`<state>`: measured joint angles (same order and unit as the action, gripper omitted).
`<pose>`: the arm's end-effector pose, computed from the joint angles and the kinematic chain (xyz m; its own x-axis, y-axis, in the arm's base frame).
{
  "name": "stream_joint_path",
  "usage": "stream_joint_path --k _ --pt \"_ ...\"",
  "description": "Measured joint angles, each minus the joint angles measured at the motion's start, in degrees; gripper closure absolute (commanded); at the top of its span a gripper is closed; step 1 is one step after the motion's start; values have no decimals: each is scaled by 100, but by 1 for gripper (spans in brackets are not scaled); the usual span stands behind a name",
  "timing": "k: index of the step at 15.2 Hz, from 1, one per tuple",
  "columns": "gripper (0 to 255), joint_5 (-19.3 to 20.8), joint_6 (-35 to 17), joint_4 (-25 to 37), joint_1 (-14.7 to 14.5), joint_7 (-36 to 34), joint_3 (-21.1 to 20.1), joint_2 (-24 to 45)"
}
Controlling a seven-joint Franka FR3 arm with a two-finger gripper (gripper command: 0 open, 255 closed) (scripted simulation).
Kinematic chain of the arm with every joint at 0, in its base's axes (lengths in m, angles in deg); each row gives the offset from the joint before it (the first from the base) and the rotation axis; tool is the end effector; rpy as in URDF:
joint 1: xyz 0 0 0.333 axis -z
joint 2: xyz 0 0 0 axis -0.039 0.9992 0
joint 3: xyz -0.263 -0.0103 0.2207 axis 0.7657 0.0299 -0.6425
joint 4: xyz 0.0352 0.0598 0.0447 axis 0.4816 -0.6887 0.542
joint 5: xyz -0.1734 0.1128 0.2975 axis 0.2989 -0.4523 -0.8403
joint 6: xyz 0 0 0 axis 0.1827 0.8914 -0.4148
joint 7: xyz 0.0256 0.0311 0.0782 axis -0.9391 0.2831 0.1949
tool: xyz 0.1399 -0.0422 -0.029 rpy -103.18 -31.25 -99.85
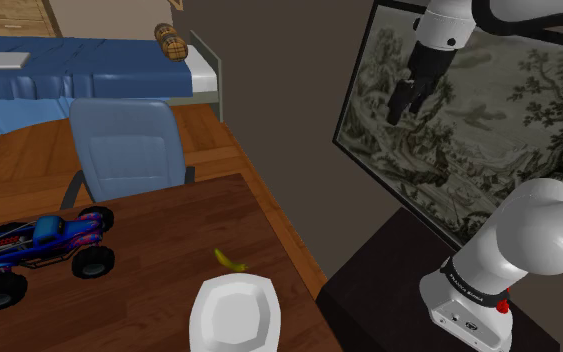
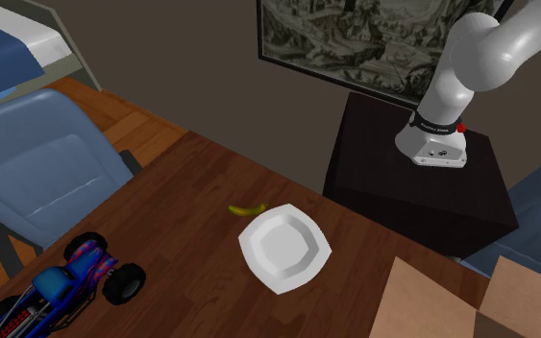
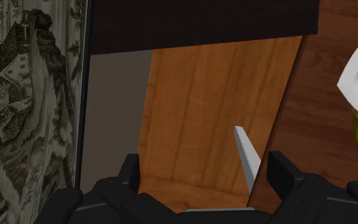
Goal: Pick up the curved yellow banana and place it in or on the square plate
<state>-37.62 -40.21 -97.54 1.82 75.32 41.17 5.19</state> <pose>0.2658 0.0155 0.5483 0.9965 -0.0726 0.0415 -0.0767 -0.9913 0.1073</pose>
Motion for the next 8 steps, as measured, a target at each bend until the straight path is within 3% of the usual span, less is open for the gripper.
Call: stream_joint_path --k 3,8 --pt "0 -64 -214 -159 -48 -52 -53 47" --pt "0 -325 -1111 -638 -254 -286 -311 412"
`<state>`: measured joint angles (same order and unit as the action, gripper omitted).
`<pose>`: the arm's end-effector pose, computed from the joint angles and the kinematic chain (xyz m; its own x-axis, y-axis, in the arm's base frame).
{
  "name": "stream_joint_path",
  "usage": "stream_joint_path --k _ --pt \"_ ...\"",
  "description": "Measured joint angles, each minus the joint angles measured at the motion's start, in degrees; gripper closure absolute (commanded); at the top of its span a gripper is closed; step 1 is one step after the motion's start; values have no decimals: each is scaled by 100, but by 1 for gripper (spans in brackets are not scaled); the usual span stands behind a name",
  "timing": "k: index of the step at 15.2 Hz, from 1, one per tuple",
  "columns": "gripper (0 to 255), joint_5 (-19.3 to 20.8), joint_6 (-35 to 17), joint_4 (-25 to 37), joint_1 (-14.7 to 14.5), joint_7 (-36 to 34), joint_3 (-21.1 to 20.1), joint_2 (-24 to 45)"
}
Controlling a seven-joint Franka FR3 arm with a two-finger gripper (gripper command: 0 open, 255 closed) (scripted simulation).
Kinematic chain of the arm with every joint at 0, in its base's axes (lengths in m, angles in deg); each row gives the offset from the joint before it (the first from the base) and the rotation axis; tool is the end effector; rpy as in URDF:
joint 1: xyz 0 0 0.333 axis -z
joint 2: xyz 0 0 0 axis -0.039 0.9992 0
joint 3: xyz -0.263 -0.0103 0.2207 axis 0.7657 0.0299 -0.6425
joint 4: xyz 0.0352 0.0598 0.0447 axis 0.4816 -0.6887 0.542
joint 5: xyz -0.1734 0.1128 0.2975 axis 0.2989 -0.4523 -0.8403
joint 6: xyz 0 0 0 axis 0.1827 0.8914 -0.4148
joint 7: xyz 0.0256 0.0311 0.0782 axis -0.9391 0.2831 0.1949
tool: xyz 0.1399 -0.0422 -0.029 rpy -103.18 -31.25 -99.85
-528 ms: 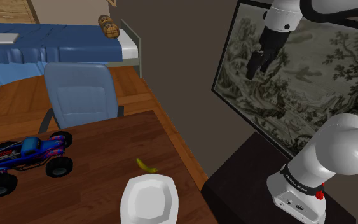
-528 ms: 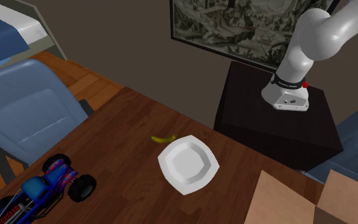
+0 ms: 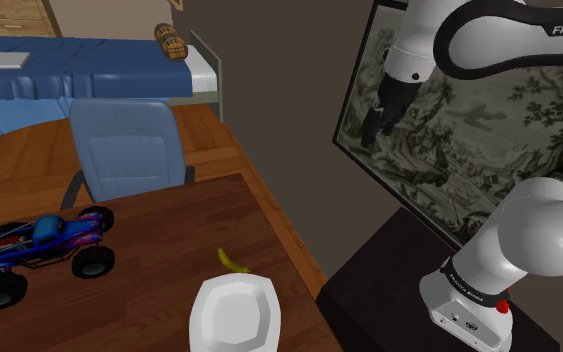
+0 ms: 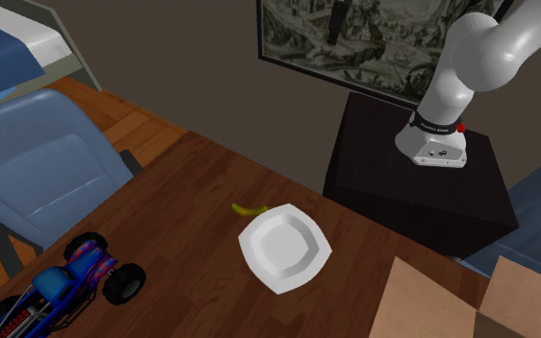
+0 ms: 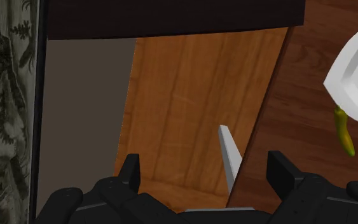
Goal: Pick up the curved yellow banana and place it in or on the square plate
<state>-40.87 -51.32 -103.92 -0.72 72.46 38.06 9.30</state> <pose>0.2904 0.0538 0.4940 0.9981 -0.0361 0.0506 -0.0400 -0.9961 0.0790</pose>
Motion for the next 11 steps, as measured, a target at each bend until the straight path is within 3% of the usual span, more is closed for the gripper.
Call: stream_joint_path --k 11 --pt "0 -431 -2229 -550 -405 -461 -630 1494"
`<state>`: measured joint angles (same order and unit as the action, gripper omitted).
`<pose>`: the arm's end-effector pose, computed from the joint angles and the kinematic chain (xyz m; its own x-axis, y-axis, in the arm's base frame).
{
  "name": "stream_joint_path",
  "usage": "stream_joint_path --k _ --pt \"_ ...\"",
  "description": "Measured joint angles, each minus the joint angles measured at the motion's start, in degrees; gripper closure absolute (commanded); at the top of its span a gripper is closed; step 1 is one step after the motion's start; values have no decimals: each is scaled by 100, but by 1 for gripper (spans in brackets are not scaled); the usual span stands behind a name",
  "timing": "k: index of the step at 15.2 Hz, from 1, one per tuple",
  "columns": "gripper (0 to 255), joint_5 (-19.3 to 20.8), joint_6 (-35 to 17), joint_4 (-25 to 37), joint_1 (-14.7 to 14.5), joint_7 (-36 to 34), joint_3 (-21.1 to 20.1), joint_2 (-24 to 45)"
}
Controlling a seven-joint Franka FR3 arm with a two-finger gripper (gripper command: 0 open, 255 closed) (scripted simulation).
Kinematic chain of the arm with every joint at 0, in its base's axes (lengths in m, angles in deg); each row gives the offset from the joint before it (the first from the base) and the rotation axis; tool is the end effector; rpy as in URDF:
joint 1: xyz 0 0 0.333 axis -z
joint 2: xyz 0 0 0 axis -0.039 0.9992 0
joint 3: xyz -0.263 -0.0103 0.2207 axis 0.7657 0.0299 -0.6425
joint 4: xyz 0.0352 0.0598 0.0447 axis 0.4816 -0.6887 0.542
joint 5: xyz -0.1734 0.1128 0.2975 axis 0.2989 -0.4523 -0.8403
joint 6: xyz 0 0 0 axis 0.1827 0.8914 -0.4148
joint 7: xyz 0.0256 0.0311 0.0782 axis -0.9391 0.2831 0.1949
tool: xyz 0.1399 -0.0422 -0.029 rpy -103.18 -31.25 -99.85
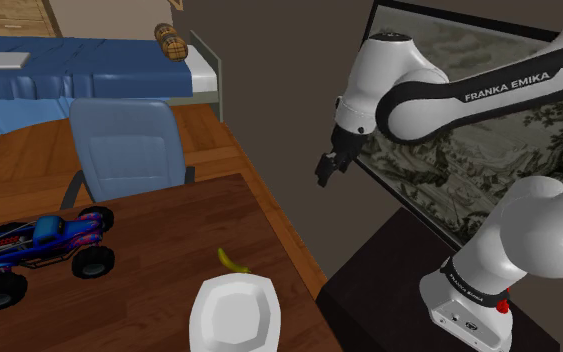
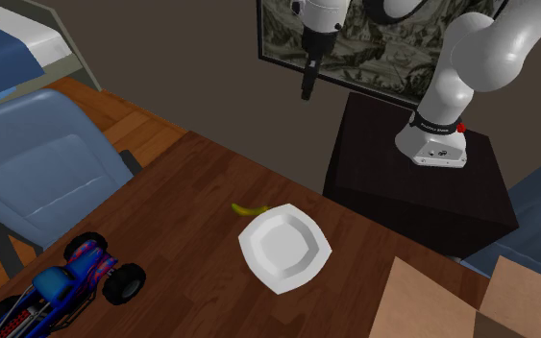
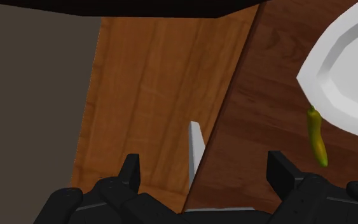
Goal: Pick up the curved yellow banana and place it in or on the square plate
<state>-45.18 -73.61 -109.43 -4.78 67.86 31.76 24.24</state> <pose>0.3383 0.1276 0.3990 0.9969 0.0294 0.0731 0.0275 -0.9993 0.0269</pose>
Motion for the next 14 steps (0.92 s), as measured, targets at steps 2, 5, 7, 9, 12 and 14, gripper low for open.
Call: stream_joint_path --k 2,5,7,9,12,14 --pt "0 -16 -394 69 -45 -115 -141 422" --pt "0 19 -985 160 -99 -312 -349 1050" --pt "0 88 -1374 206 -121 -443 -469 1450" --pt "0 237 -1751 326 -133 -631 -590 1916" --pt "0 574 -2215 579 -174 -976 -718 2601" --pt "0 867 -2484 769 -244 -1246 -745 3047"
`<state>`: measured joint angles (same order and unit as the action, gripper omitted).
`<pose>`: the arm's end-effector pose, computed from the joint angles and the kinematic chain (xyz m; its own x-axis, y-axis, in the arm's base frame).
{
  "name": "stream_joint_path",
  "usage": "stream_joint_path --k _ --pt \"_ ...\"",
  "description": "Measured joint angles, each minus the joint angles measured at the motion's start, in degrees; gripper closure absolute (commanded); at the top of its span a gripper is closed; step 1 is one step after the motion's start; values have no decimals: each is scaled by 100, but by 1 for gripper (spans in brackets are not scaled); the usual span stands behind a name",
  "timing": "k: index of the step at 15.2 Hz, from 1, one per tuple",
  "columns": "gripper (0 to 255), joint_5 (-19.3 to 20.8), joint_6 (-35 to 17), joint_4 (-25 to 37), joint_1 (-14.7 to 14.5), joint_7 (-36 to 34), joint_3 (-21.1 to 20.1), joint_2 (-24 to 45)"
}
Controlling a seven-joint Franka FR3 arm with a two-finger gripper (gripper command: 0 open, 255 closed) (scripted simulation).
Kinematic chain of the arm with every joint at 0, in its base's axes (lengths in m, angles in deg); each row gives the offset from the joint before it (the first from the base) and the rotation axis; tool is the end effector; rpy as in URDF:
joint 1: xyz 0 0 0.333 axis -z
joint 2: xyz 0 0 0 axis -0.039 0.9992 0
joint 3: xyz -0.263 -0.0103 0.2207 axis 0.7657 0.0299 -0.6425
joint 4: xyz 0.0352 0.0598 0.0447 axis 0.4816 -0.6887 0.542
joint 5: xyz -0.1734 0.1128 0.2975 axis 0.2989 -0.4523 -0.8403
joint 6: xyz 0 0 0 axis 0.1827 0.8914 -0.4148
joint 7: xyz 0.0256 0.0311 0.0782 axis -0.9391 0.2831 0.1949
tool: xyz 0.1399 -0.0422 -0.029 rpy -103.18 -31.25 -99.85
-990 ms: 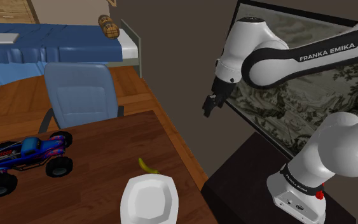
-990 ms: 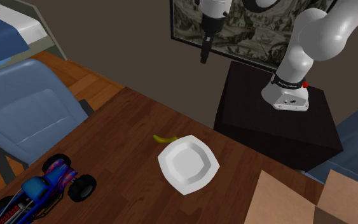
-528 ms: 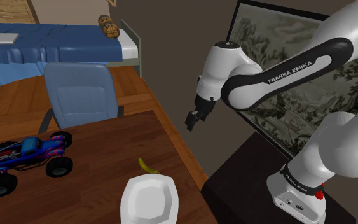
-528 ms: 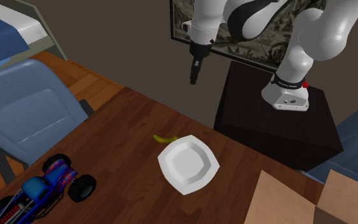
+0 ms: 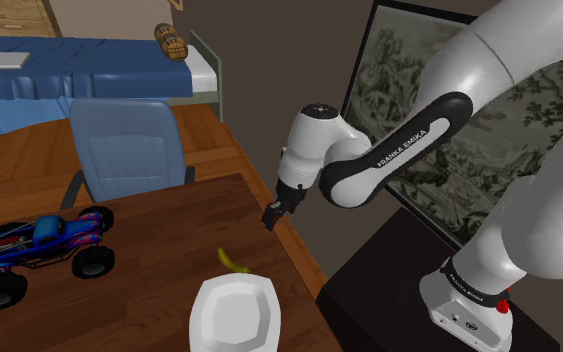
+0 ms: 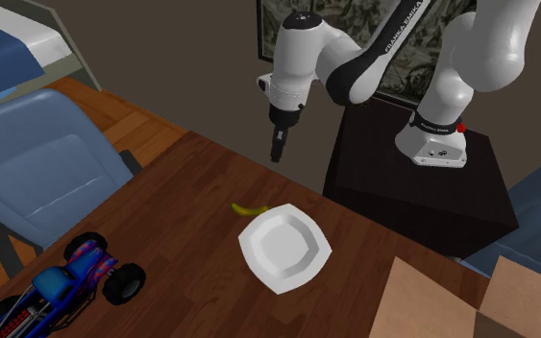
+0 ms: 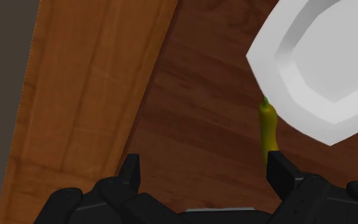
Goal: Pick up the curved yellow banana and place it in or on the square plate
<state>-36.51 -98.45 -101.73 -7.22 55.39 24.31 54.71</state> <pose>0.4087 0.2397 0.2797 0.9880 0.1108 0.1078 0.1154 -0.9926 -0.0373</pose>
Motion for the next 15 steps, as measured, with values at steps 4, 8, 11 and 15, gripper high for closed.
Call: stream_joint_path --k 4,8,11,15 --pt "0 672 -476 494 -278 -557 143 942" --pt "0 1171 -772 1094 -758 -1044 400 1783" --pt "0 1421 -938 1648 -1132 -1291 602 2442" --pt "0 1564 -1114 1991 -1360 -1409 773 2914"
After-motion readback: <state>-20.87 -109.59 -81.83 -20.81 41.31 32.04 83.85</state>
